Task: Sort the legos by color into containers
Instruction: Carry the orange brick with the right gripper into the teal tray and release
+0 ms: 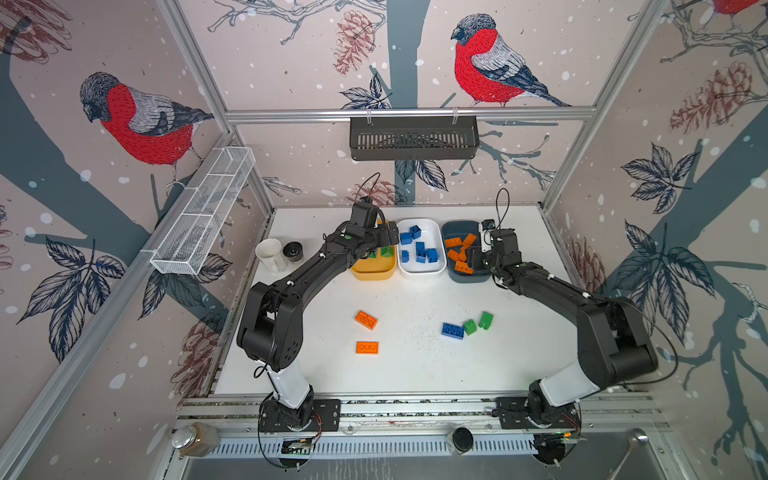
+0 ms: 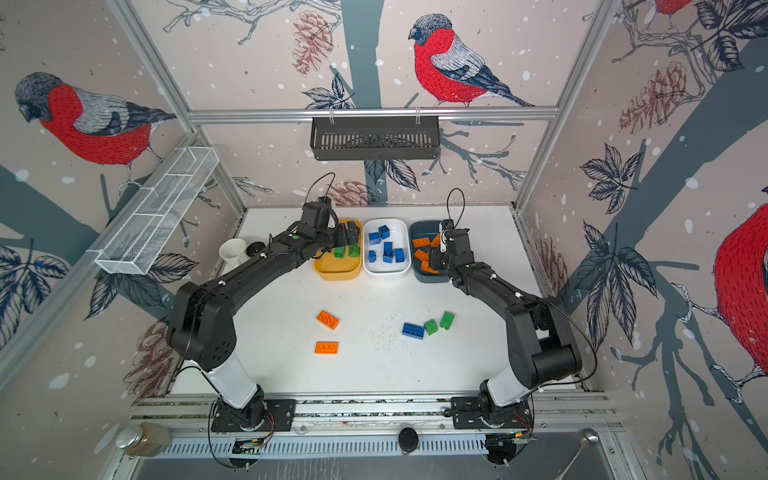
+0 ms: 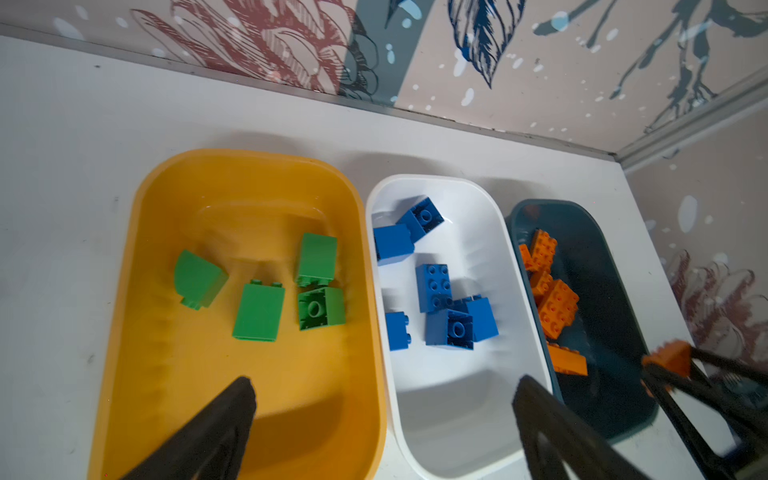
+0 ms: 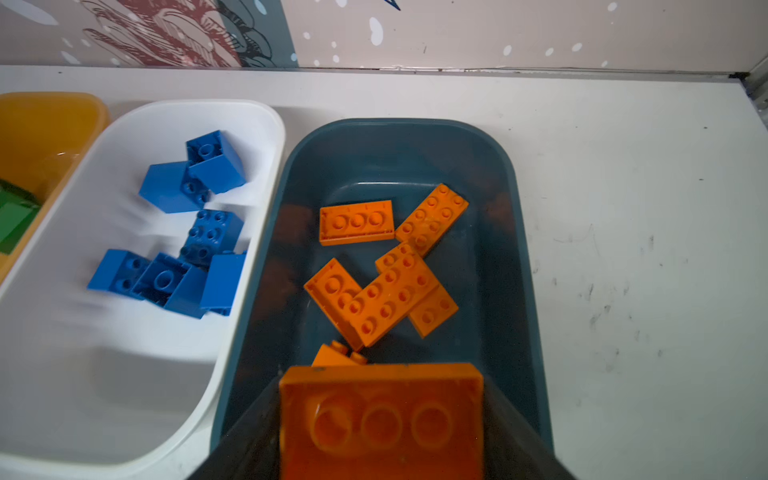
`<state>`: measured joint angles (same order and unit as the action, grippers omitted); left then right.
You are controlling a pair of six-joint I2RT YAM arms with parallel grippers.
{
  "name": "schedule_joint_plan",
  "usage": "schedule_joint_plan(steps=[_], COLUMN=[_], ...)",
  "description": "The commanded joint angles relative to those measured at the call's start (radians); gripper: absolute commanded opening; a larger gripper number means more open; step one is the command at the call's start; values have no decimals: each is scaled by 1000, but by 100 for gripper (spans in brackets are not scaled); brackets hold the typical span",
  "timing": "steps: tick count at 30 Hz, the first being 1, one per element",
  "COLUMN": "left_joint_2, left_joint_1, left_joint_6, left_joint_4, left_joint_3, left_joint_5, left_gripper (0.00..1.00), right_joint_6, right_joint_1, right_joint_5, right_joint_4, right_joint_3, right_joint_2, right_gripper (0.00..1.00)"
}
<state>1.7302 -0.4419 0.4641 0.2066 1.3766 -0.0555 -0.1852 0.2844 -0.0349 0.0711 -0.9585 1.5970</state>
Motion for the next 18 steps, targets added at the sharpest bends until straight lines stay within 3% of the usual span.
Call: schedule_joint_plan(steps=[1,11,18], left_joint_2=[-12,-19,-71], left_joint_1=[-14,-109,-181], left_joint_6=[-57,-168,-308], left_joint_4=[-77,-86,-141], left_joint_3=[-14,-24,-109], left_joint_5=[-97,-86,-72], left_gripper=[97,97,97], right_joint_6=[-38,-21,-51], right_joint_1=[5,-2,35], right_joint_5=[-57,-115,-197], right_joint_4=[-36,-102,-157], right_joint_3=[-78,-355,-392], right_joint_2=[68,329,292], right_gripper=[53,59,79])
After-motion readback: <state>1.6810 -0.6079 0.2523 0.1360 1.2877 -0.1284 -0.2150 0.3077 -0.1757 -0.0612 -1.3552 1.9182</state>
